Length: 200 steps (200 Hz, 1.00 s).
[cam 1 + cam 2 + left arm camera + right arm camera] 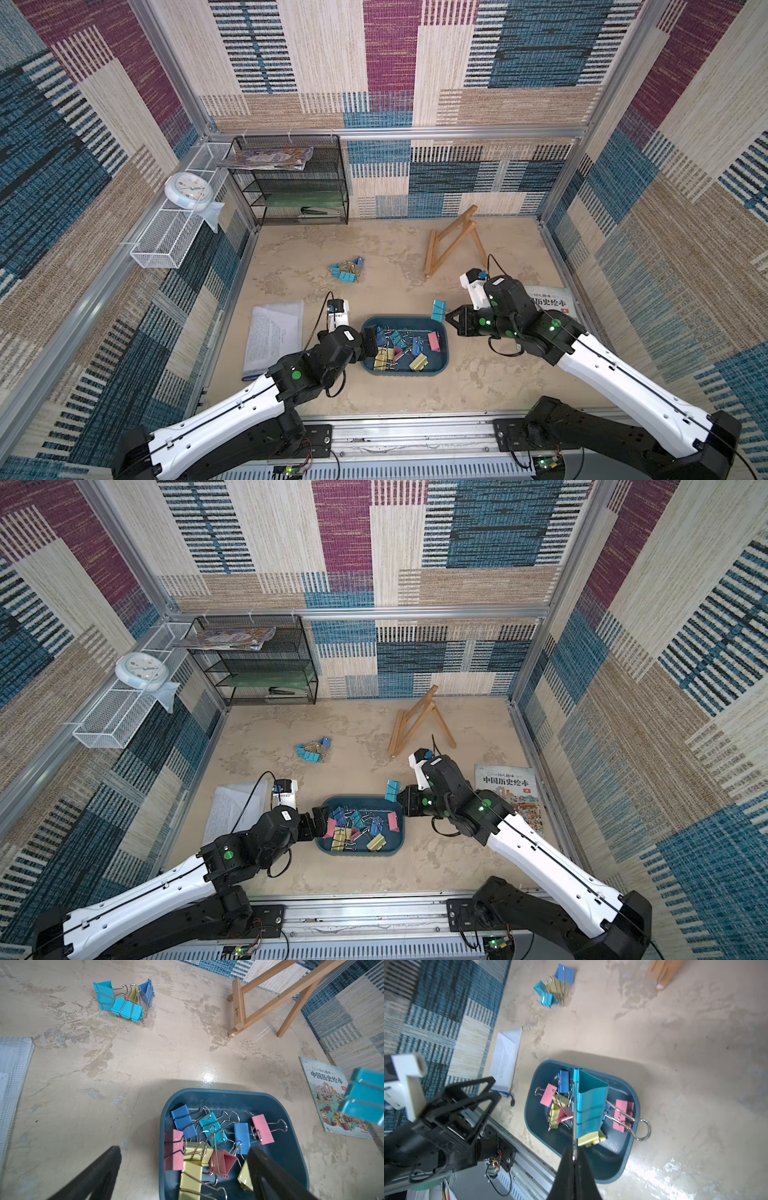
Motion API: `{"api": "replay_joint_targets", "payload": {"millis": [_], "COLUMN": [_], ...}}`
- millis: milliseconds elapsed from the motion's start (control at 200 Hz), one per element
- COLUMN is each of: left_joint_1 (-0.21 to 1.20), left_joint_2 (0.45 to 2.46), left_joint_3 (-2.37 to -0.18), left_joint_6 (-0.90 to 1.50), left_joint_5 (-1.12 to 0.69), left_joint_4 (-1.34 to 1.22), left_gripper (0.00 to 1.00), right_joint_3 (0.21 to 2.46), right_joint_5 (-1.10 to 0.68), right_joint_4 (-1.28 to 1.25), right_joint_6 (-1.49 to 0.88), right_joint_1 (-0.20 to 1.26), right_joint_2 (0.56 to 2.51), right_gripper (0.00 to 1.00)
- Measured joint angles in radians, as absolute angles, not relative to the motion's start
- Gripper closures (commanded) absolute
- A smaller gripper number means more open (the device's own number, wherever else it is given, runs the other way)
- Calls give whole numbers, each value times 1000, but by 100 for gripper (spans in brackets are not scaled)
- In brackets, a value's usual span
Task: Put the binder clips in the storage box
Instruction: Place the binder clip in the storage box.
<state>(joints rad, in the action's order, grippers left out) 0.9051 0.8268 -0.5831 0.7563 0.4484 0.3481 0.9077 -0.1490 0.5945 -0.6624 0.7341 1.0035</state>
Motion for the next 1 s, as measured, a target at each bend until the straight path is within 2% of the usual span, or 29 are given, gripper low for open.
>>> {"api": "replay_joint_targets", "payload": {"millis": [360, 596, 766, 1001], "left_joint_1": [904, 835, 709, 513], "left_joint_2": [810, 827, 921, 1168], "left_joint_3": [-566, -587, -660, -853], "left_joint_6": [763, 783, 768, 710], "left_joint_5": [450, 443, 381, 259], "left_joint_4": [344, 379, 382, 398], "left_gripper": [1, 1, 1, 22], "right_joint_3": [883, 818, 812, 872], "right_joint_5": [-86, -99, -94, -45], "right_joint_4": [689, 580, 551, 594], "right_joint_6": [-685, -694, -702, -708], "right_joint_1": [910, 944, 953, 955], "right_joint_2": [1193, 1262, 1304, 1280], "right_gripper": [100, 100, 90, 63]}}
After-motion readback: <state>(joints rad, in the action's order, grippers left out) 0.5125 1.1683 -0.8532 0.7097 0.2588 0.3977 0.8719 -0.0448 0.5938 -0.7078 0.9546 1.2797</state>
